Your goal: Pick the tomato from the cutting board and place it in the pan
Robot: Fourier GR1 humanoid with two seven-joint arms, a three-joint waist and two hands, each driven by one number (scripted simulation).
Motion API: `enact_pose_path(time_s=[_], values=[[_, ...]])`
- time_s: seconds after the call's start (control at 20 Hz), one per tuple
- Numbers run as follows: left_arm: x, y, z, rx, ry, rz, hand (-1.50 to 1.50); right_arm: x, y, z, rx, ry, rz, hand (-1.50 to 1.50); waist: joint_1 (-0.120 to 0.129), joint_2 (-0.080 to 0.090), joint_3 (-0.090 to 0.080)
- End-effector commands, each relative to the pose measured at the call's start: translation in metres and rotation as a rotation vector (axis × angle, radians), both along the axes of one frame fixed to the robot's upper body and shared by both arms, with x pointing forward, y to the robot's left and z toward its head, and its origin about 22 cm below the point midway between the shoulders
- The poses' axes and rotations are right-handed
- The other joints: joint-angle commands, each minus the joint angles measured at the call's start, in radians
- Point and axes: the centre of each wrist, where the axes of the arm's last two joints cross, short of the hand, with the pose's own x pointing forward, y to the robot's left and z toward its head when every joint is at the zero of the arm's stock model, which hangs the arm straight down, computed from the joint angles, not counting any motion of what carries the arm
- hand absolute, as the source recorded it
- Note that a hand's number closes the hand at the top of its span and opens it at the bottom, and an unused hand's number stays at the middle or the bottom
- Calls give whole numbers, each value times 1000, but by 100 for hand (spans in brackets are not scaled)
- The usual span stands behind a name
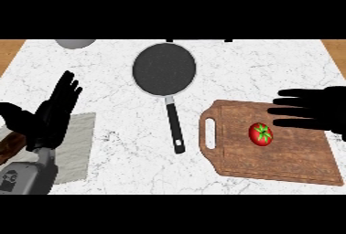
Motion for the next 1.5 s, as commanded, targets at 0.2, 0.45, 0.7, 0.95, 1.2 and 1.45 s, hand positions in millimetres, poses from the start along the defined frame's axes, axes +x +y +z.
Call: enact_pose_path(time_s=[0.2, 0.45, 0.7, 0.95, 1.2, 1.45], values=[[-3, -22, 12, -7, -7, 5, 0, -23, 11, -8, -30, -139, -1, -150, -3, -2, 0], [-19, -7, -7, 4, 1, -1, 0, -41, 13, -33, 31, -90, 26, -150, -2, -1, 0], [-17, 0, 8, 4, 0, -8, 0, -39, 38, -49, -27, -113, -31, -150, 7, 0, 0], [-11, 9, 0, -4, 13, -18, 0, -34, 48, -36, -61, -133, -80, -150, 5, 0, 0], [0, 11, 24, 5, -2, -28, 0, -26, 44, -64, -40, -111, -73, -150, 5, 1, 0], [-1, -2, -9, 0, 4, -18, 0, -4, 68, -79, -89, -117, -71, -150, 8, 2, 0]])
